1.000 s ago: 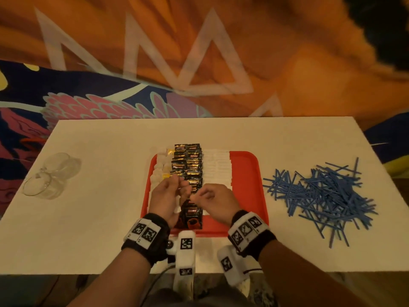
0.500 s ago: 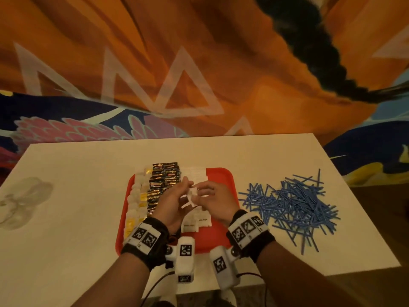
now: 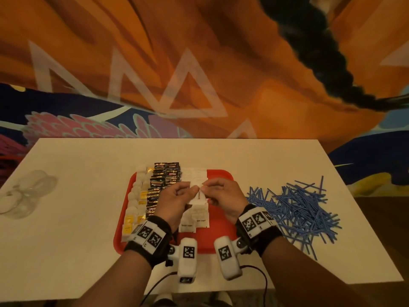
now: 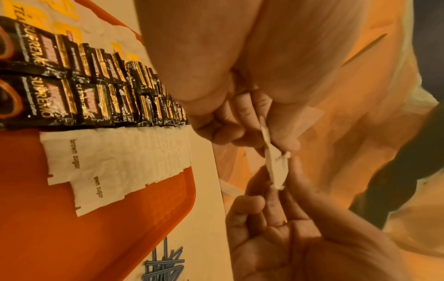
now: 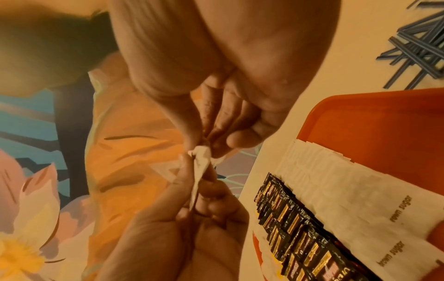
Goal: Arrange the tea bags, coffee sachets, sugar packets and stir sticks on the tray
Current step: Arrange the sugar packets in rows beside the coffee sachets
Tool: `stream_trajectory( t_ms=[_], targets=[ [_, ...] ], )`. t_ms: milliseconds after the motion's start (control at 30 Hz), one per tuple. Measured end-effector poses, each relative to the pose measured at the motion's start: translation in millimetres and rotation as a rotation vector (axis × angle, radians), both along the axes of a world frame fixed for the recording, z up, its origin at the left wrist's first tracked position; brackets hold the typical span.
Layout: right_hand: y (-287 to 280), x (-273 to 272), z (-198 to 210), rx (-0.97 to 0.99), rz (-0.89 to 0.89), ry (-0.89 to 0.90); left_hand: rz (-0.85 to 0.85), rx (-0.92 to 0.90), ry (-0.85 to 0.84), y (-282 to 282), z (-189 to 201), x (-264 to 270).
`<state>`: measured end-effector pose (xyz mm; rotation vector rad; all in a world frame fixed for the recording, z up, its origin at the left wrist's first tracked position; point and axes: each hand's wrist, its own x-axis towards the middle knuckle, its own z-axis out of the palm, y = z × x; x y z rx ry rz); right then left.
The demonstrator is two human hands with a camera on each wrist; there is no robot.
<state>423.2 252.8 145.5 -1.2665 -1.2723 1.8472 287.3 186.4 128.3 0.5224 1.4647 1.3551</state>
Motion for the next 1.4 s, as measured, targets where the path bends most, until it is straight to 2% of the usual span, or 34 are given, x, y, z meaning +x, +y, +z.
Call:
stream_trajectory(
  t_ms=[233,300,400,533,667,767,900,1000,1133,1300,1400],
  targets=[
    [0,-1,-6,0.087,-0.181,-0.060,0.112,0.059,0.084,1,4,6],
    [-1,-1,-5,0.078,-0.167,-0.053,0.161,0.063,0.116,2,3,6],
    [0,0,-3,-0.056,-0.063,0.006,0.202,0.092,0.209,2,4,5],
    [2,-2,-3,-0.108,0.003,0.002,0.143,0.112,0.309,2,7,5],
    [1,-4,-2,-0.103,-0.071,0.037,0.081,0.122,0.185,-5,7,4],
    [2,-5,-5,-0.114,-0.104,0.045,0.053,0.111,0.293,-9,3,2],
    [0,-2,-9,0.034,-0.083,-0.013,0.116,0.077,0.319,-9,3,-2],
    [-5,-1,-9,0.171,0.007,-0.009,0.061,0.081,0.358,-10,5,-5],
    [-5,-3,-15,0.222,0.032,-0.051,-0.039,0.094,0.370,-12,6,-7],
    [-2,-3,-23,0.184,-0.042,-0.045,-0.128,0.079,0.443,-15,6,-13],
    [1,-3,-32,0.007,-0.056,-0.003,-0.160,0.059,0.477,-16,2,-17]
  ],
)
